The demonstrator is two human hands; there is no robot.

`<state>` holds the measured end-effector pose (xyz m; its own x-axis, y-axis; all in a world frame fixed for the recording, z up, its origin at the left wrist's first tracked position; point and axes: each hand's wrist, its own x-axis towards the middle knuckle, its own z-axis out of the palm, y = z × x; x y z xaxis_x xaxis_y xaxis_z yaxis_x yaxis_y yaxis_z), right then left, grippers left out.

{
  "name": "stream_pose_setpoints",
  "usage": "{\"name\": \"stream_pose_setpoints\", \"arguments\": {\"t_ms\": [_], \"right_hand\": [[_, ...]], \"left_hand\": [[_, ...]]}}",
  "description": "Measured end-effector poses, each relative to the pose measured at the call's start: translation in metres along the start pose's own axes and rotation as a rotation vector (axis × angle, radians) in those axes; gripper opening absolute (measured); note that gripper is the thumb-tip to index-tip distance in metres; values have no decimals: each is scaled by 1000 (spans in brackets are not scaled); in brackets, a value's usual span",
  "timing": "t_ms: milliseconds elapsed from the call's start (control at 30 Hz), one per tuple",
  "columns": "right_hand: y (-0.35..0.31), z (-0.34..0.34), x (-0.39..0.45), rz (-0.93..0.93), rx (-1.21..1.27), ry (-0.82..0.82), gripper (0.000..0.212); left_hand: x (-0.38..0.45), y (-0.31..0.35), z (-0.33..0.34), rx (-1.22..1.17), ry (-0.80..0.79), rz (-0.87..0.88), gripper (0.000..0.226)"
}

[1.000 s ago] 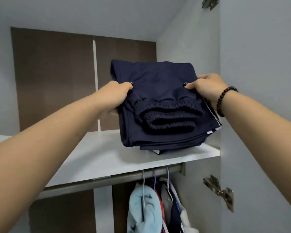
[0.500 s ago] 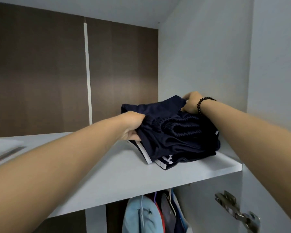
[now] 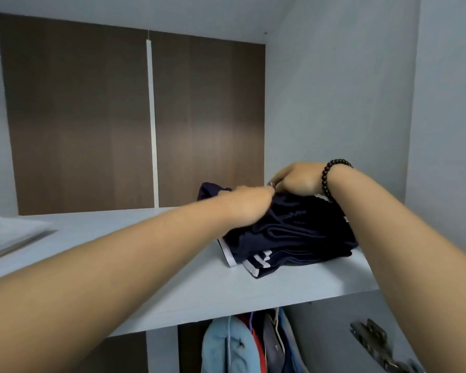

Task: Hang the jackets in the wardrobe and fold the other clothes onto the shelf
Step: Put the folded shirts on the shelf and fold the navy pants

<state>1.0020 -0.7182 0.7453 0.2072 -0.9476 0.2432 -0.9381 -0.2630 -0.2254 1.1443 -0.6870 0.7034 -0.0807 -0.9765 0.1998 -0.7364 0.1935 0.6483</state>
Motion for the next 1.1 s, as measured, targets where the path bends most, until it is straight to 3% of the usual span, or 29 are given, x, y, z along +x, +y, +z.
{"name": "stream_pose_setpoints", "arguments": {"t_ms": [100,200,333,433,500,600,700,800,900,1100], "right_hand": [[2,32,-11,-24,-90,-45,33],[8,48,-5,-20,-100,53,30],[14,57,1,-18,-84,108,32],[23,67,-5,-19,-103,191,35],[25,69,-14,-11,-100,233,40],[23,69,-33,-2,3,284,43],[20,70,-56,-35,174,316,37],[21,72,-84,-90,298,374,47],[21,78,-111,-126,366,424,52],[12,100,-181,-150,496,393,48]], "left_hand": [[1,-15,21,166,17,-68,52],[9,-21,20,104,52,24,25],[18,-24,24,79,42,36,25],[2,-32,36,219,157,147,53],[-12,-31,42,240,266,167,59],[-34,-27,42,319,278,155,52],[-59,-23,40,335,251,154,70],[-92,-23,42,202,343,229,79],[-128,-27,44,213,418,256,75],[-193,-36,32,383,412,186,61]]}}
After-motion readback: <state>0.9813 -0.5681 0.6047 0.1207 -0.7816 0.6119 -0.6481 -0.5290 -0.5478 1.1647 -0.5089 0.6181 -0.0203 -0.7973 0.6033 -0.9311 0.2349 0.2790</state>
